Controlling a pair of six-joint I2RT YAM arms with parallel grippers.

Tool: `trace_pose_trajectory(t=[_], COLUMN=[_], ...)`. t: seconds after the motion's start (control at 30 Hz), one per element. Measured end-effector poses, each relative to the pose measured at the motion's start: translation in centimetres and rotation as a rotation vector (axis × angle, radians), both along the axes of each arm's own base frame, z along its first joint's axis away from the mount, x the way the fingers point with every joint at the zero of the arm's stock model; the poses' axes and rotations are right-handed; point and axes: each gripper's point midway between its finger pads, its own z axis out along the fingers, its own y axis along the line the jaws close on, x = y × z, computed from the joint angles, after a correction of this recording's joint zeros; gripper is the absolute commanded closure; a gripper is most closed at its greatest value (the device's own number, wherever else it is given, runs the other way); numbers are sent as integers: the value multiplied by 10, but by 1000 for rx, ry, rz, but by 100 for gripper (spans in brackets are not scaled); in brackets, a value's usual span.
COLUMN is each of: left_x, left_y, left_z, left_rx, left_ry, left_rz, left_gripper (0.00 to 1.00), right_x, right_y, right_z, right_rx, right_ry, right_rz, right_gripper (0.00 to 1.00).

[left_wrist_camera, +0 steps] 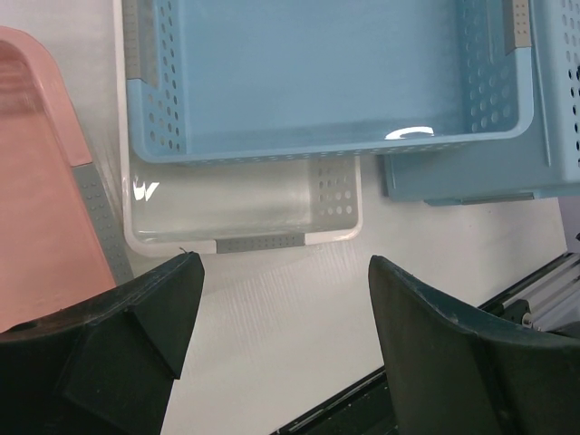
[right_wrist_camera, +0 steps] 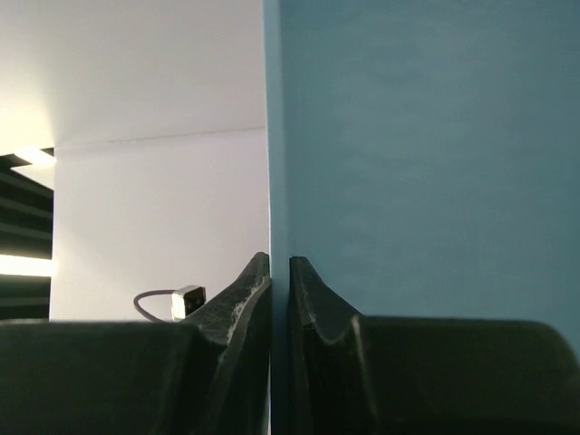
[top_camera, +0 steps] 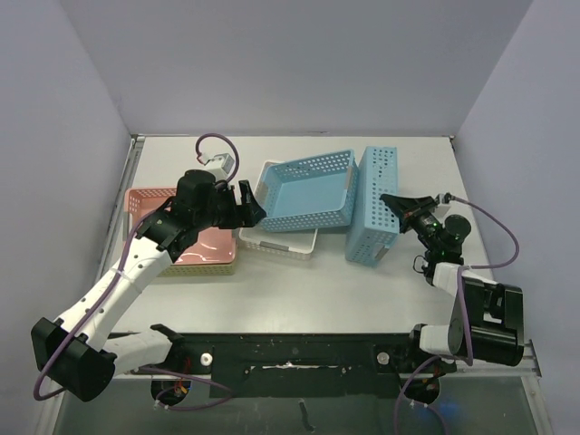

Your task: Turn the large container upside down

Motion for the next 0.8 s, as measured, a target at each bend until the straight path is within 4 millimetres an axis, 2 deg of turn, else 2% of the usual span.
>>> trace_pose_trajectory(t=[0.07, 0.2, 0.3, 0.37, 0.47, 0.5, 0.63, 0.7, 0.8], left_x=[0, -1, -1, -1, -1, -1, -1, 0, 0], left_y=[0, 1, 2, 2, 3, 2, 2, 2, 2], left_z=[0, 0, 0, 0, 0, 0, -1, -1, -2], left_rx=[1, 8, 11, 14, 17, 17, 17, 18, 21], left_ry=[0, -2, -5, -6, -8, -8, -8, -8, -7], left_rz=[-1, -1, 0, -1, -3, -3, -4, -4, -5], left_gripper=[26, 26, 26, 25, 25, 25, 25, 25, 25], right_x=[-4, -7, -12, -17, -23, -26, -40, -47, -53], right_y=[-2, -13, -28, -42, -79, -90, -138, -161, -185], right_z=[-12, -13, -18, -21, -39, -46, -69, -69, -58], right_rx=[9, -9, -45, -88, -194, -221, -359, -458, -618], right_ry=[29, 13, 27, 40, 121, 158, 321, 390, 460], right_rz=[3, -8, -27, -57, -148, -171, -266, -310, -352], right_gripper=[100, 98, 76, 52, 24, 20, 11, 9, 6])
